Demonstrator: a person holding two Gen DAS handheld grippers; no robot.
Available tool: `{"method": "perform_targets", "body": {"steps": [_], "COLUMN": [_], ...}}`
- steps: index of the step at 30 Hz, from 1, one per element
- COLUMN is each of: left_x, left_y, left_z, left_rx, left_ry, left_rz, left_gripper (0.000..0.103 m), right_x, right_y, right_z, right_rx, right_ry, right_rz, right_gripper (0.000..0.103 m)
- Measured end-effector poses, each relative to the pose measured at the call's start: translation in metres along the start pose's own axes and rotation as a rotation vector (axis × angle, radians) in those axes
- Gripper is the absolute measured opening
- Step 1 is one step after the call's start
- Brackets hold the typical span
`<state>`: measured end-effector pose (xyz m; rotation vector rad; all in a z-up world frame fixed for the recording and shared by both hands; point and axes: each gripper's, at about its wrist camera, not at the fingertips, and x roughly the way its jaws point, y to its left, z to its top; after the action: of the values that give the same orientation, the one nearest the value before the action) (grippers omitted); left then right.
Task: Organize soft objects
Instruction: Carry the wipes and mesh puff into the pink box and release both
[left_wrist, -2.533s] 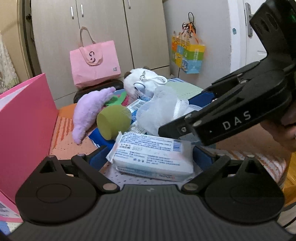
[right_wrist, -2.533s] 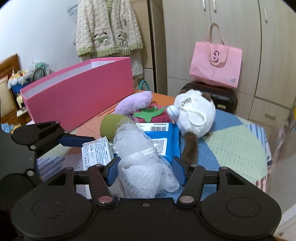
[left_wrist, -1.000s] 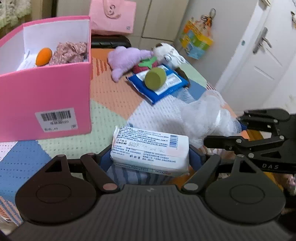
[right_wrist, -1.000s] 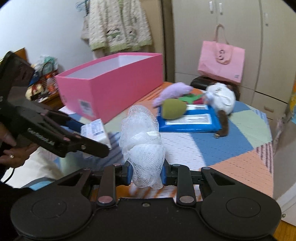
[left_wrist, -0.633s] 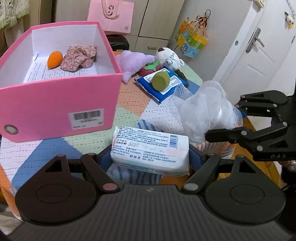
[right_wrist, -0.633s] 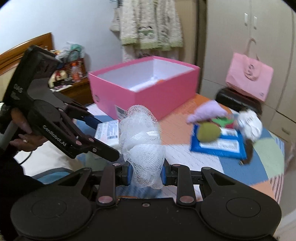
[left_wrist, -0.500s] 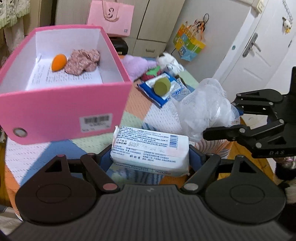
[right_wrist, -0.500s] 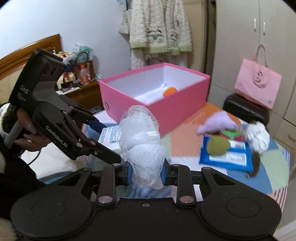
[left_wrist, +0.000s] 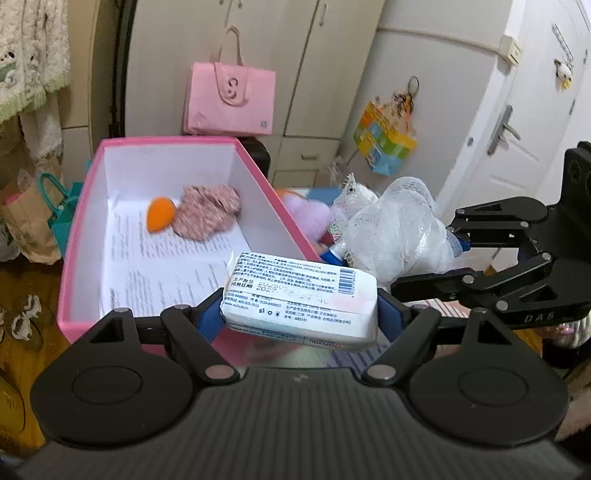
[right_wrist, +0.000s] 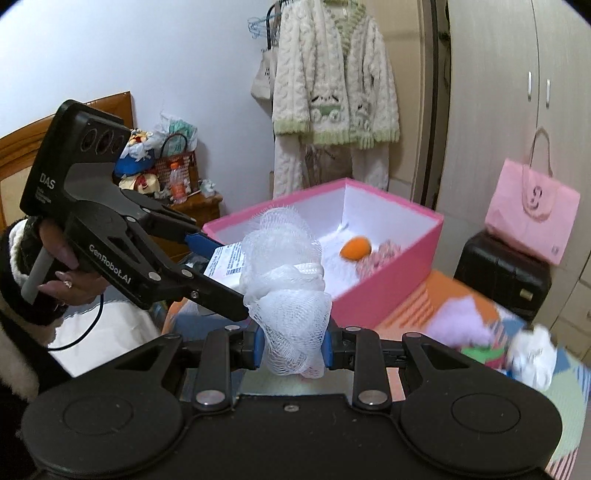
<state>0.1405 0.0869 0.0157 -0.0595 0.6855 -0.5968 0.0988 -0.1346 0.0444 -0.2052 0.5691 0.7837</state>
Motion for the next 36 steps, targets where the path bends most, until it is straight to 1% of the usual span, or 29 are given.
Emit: {"method": "perform_targets", "body": {"steps": [4, 7, 9, 10, 11, 13, 15, 18, 20, 21, 22, 23, 24, 27, 30, 32, 34, 36], "left_x": [0.005, 0.015, 0.022, 0.025, 0.028, 0.036, 0.047, 0.069, 0.082, 0.088, 0.093, 0.098, 0.101, 0.111, 0.121, 0.125, 0.123, 0.121], "left_y": [0.015, 0.027, 0.034, 0.041, 0.048, 0.064, 0.075, 0.089, 0.096, 0.096, 0.092, 0.087, 0.085, 0.091, 0.097, 0.094, 0.092, 0.092], "left_z": [0.017, 0.030, 0.037, 0.040, 0.043, 0.050, 0.054, 0.063, 0.068, 0.072, 0.076, 0.080, 0.085, 0.092, 0.091, 0.089, 0.089, 0.090], "left_rx": [-0.012, -0.032, -0.049, -0.071, -0.095, -0.159, -0.192, -0.226, -0.245, -0.243, -0.215, -0.166, -0.141, -0.161, -0.157, -0.138, -0.155, -0.175], "left_ry": [-0.036, -0.049, -0.059, -0.068, -0.065, -0.044, -0.025, 0.027, 0.071, 0.085, 0.093, 0.099, 0.107, 0.143, 0.169, 0.167, 0.162, 0.166], "left_rz": [0.033, 0.074, 0.107, 0.107, 0.092, 0.062, 0.059, 0.079, 0.100, 0.139, 0.185, 0.215, 0.223, 0.243, 0.286, 0.314, 0.333, 0.328], "left_gripper": [0.081, 0.081, 0.081, 0.081, 0.081, 0.081, 0.081, 0.081, 0.081, 0.081, 0.081, 0.081, 0.081, 0.081, 0.081, 0.082, 0.082, 0.083], "right_x": [0.020, 0.039, 0.053, 0.062, 0.069, 0.081, 0.094, 0.116, 0.129, 0.135, 0.141, 0.142, 0.143, 0.150, 0.159, 0.164, 0.168, 0.170], "right_y": [-0.009, -0.015, -0.020, -0.022, -0.023, -0.031, -0.042, -0.063, -0.070, -0.073, -0.074, -0.074, -0.074, -0.073, -0.076, -0.076, -0.076, -0.076], "right_z": [0.019, 0.033, 0.045, 0.052, 0.056, 0.063, 0.068, 0.072, 0.073, 0.074, 0.073, 0.072, 0.071, 0.070, 0.069, 0.068, 0.068, 0.068], "right_rx": [-0.008, -0.028, -0.010, -0.023, -0.038, -0.023, -0.002, 0.023, -0.002, -0.017, -0.044, -0.068, -0.087, -0.134, -0.143, -0.154, -0.158, -0.159], "right_ry": [-0.030, -0.045, -0.040, -0.040, -0.038, -0.029, -0.014, 0.026, 0.052, 0.072, 0.087, 0.092, 0.093, 0.103, 0.127, 0.145, 0.158, 0.162], "right_rz": [-0.027, -0.051, -0.072, -0.097, -0.115, -0.116, -0.101, -0.074, -0.071, -0.075, -0.091, -0.103, -0.110, -0.140, -0.136, -0.140, -0.140, -0.138], "right_gripper": [0.034, 0.034, 0.034, 0.034, 0.034, 0.034, 0.034, 0.034, 0.034, 0.034, 0.034, 0.034, 0.034, 0.034, 0.034, 0.034, 0.034, 0.039]}}
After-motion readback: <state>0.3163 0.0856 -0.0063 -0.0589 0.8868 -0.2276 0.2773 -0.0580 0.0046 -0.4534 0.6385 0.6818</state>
